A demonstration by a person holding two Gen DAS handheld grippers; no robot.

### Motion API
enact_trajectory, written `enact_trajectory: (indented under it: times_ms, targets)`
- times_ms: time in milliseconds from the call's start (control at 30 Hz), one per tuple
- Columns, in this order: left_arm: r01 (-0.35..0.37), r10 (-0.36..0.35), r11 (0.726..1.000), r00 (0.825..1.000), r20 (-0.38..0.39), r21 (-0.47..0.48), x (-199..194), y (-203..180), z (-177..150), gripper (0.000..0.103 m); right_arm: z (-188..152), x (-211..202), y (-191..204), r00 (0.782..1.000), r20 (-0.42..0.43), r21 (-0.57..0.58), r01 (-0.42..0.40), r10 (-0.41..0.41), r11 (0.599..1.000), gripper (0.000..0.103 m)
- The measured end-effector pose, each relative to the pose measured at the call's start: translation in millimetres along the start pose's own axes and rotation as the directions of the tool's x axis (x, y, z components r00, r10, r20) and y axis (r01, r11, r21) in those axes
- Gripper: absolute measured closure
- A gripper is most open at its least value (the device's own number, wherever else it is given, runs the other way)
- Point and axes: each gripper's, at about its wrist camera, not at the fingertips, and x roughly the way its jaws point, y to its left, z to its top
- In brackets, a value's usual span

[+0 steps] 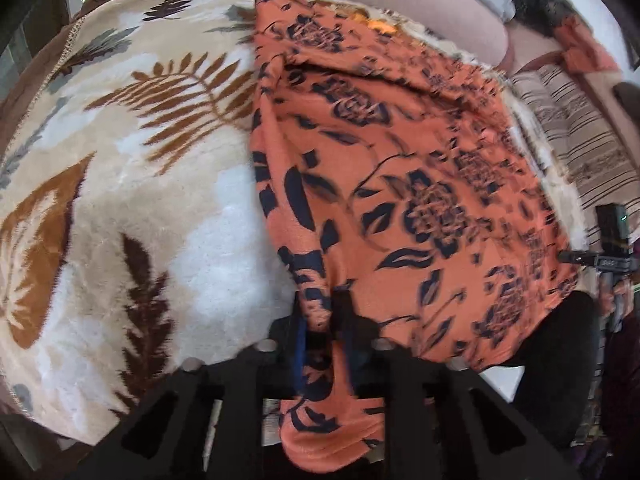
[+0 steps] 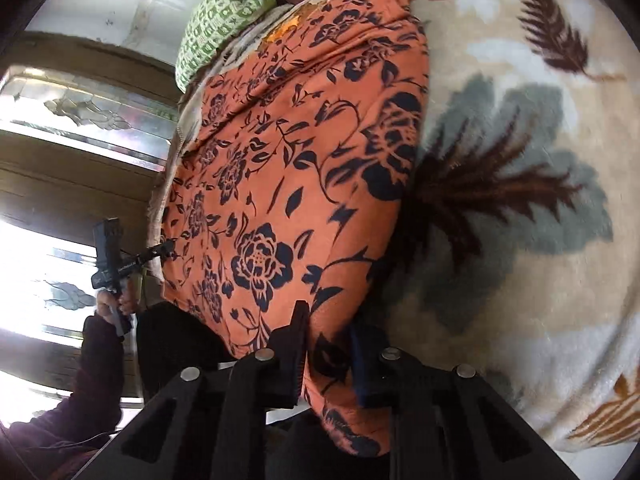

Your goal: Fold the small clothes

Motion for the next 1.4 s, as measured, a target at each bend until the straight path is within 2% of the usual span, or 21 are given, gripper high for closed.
enact_trajectory:
  times_ms: [33,100,167,200,233,267,400,467,567,700,767,867,1000,1033,1133,1167,1233,1333,1367,1400]
  targets:
    - [-0.019,0.019,1.0,1.0,0.001,0.004,1,1,0,0.061,0,5,2,0.999,-0.019,-0.013,0.038,-0.038,0.999,0.082]
    - [-0.016,0.016,1.0,1.0,0.011,0.003,-1,2,-2,0.059,4,19,-4,0.995,-0.091,0.024,0.034,-0.032,0.999,0.078]
    - [-0.012,0.011,1.0,1.0,0.016,0.017,0,1,-3,0.06,8,21,-9,0.995,-0.101,0.064,0.018,-0.012,0.998,0.078]
    - [-0.007,0.007,1.0,1.0,0.013,0.018,1,1,-3,0.07,9,19,-10,0.996,-0.093,0.069,0.007,-0.001,0.998,0.078]
    - [0.007,-0.007,1.0,1.0,0.008,0.01,2,2,-3,0.086,9,17,-9,0.997,-0.082,0.062,0.004,0.001,0.998,0.079]
    - [0.039,-0.039,0.999,0.999,0.001,-0.007,3,3,-3,0.09,9,16,-7,0.997,-0.071,0.049,0.006,-0.002,0.999,0.079]
    - [0.05,-0.05,0.999,0.999,-0.004,-0.016,-2,3,-4,0.096,8,10,9,0.999,-0.032,0.018,0.023,-0.022,1.0,0.089]
    - [0.076,-0.076,0.997,0.997,0.0,-0.027,-8,1,0,0.096,10,2,19,1.0,-0.002,0.009,0.005,-0.005,1.0,0.09]
    - [0.171,-0.168,0.984,0.984,0.05,-0.046,-30,1,11,0.097,17,-17,34,0.997,0.056,-0.012,-0.053,0.053,0.999,0.09]
    - [0.258,-0.248,0.964,0.959,0.136,-0.063,-61,11,34,0.097,37,-49,44,0.972,0.158,-0.03,-0.171,0.174,0.985,0.09]
    - [0.284,-0.269,0.956,0.948,0.168,-0.073,-72,16,50,0.097,53,-61,46,0.953,0.208,-0.028,-0.22,0.221,0.975,0.09]
    - [0.307,-0.285,0.948,0.936,0.207,-0.082,-80,24,77,0.097,78,-68,46,0.93,0.277,-0.023,-0.247,0.243,0.969,0.09]
    - [0.314,-0.283,0.942,0.932,0.226,-0.118,-75,35,115,0.097,117,-69,35,0.908,0.344,0.01,-0.259,0.24,0.966,0.09]
    - [0.304,-0.274,0.945,0.937,0.217,-0.12,-71,35,121,0.097,128,-68,30,0.903,0.36,0.028,-0.263,0.236,0.964,0.09]
    - [0.283,-0.258,0.952,0.946,0.199,-0.112,-61,32,123,0.097,144,-59,20,0.942,0.307,0.099,-0.176,0.138,0.979,0.088]
    - [0.275,-0.252,0.955,0.949,0.19,-0.107,-57,31,120,0.097,144,-56,18,0.947,0.285,0.114,-0.188,0.149,0.975,0.087]
    - [0.264,-0.243,0.959,0.953,0.181,-0.106,-54,33,110,0.097,134,-50,21,0.962,0.23,0.124,-0.18,0.148,0.976,0.086]
    - [0.269,-0.246,0.955,0.954,0.17,-0.128,-50,38,92,0.095,102,-38,29,0.978,0.164,0.127,-0.15,0.128,0.981,0.077]
    - [0.261,-0.237,0.955,0.958,0.164,-0.139,-48,39,88,0.093,94,-34,30,0.98,0.148,0.144,-0.153,0.132,0.978,0.068]
    - [0.249,-0.224,0.956,0.961,0.162,-0.157,-48,41,82,0.088,83,-28,33,0.984,0.13,0.169,-0.143,0.121,0.975,0.053]
